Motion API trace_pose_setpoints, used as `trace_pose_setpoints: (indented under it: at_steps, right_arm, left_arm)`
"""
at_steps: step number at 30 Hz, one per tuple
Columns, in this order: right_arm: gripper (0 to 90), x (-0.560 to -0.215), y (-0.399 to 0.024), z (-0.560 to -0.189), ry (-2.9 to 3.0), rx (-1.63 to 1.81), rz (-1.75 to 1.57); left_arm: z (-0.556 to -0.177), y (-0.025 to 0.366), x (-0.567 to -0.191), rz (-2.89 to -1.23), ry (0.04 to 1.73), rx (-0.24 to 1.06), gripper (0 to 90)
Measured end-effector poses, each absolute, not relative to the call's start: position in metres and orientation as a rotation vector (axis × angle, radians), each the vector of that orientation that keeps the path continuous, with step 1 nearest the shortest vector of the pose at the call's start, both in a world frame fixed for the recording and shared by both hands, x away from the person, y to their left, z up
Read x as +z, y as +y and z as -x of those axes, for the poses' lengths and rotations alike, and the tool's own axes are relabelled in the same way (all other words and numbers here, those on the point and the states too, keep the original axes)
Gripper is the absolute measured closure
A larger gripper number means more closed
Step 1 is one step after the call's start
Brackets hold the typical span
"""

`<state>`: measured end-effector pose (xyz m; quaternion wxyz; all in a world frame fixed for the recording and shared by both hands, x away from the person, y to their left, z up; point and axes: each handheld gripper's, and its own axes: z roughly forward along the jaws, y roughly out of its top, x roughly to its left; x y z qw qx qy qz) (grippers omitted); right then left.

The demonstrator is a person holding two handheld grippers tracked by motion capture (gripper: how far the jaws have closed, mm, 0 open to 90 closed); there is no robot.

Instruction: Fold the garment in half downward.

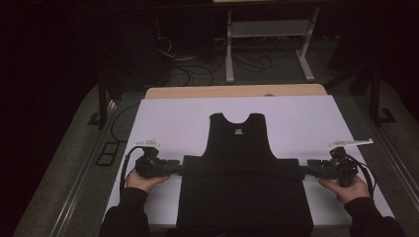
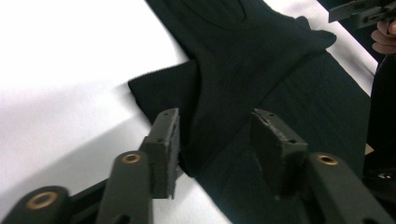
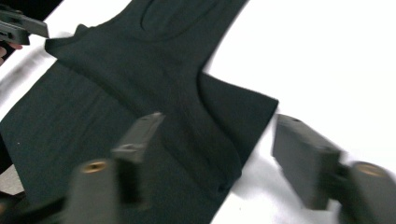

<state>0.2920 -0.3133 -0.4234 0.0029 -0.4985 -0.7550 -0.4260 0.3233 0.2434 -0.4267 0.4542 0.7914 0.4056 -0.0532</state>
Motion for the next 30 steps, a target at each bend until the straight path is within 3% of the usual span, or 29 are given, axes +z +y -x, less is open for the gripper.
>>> trace_pose_setpoints:
  at_steps: [7,13,14,19,24,30]
  right_arm:
    - [17.1,-0.413,-0.312,-0.292,-2.403,-1.459,1.524]
    - [12.4,-0.406,-0.313,-0.296,-2.435,-1.484,1.514]
    - [6.6,-0.404,-0.314,-0.299,-2.445,-1.475,1.53]
    - [0.3,-0.401,-0.313,-0.305,-2.469,-1.454,1.524]
    - [0.0,-0.399,-0.313,-0.313,-2.497,-1.425,1.501]
    - [0.0,-0.396,-0.314,-0.322,-2.515,-1.422,1.485]
  left_arm:
    - [-0.326,0.238,-0.419,-1.966,0.927,-0.052,38.0]
    - [-0.329,0.234,-0.411,-1.968,0.92,-0.034,31.1]
    - [-0.33,0.234,-0.409,-1.965,0.915,-0.033,24.6]
    - [-0.334,0.233,-0.403,-1.972,0.913,-0.013,13.3]
    - [-0.341,0.231,-0.403,-2.004,0.923,-0.005,0.0]
    - [-0.348,0.228,-0.4,-2.033,0.895,0.008,0.0]
